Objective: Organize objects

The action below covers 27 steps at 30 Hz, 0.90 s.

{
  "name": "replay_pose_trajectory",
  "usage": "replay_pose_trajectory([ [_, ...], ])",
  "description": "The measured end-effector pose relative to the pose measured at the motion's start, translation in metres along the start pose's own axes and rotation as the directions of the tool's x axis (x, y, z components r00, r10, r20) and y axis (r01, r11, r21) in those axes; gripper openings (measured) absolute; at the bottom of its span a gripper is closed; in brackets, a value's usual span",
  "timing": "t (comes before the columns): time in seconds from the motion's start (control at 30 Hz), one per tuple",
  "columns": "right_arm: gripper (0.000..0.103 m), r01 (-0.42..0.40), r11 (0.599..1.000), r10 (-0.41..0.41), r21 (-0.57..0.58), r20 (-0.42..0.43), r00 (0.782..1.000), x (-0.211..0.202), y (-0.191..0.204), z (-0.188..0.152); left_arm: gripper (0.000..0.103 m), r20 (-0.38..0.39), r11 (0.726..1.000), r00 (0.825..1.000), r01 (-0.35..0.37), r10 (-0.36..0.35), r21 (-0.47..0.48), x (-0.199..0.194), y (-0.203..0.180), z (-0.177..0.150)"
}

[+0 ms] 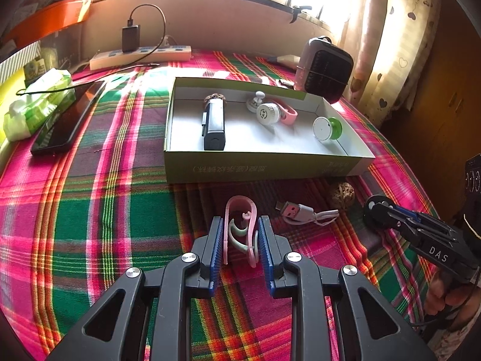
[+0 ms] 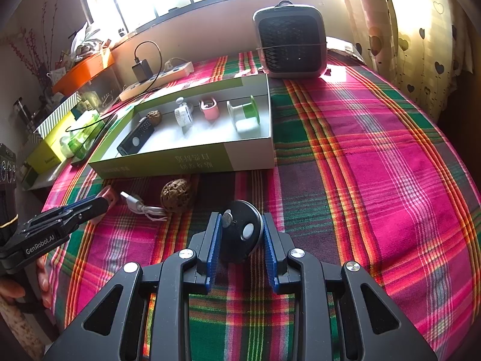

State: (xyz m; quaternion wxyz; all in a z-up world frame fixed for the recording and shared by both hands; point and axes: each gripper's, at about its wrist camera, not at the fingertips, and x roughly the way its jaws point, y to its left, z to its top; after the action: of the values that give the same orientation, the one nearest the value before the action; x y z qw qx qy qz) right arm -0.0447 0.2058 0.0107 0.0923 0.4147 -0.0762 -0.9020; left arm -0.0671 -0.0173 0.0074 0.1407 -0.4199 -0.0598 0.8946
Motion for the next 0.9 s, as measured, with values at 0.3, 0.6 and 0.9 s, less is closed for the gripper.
replay_pose_trajectory([
  [0.3, 0.028, -0.003, 1.0, 0.003, 0.0, -0.002, 1.0, 0.0, 0.0, 0.0, 0.023, -0.006, 0.999, 1.0, -0.03, 0.03, 0.03, 0.004, -0.006, 0.0],
  [0.6, 0.028, -0.004, 1.0, 0.004, 0.001, -0.005, 1.0, 0.001, 0.002, 0.001, 0.023, -0.007, 0.995, 0.996, -0.083, 0.083, 0.059, 0.006, -0.012, 0.001],
  [0.9, 0.028, -0.001, 1.0, 0.001, -0.001, -0.004, 1.0, 0.002, 0.002, 0.001, 0.021, -0.006, 0.994, 0.996, -0.089, 0.089, 0.057, 0.005, -0.011, 0.001],
])
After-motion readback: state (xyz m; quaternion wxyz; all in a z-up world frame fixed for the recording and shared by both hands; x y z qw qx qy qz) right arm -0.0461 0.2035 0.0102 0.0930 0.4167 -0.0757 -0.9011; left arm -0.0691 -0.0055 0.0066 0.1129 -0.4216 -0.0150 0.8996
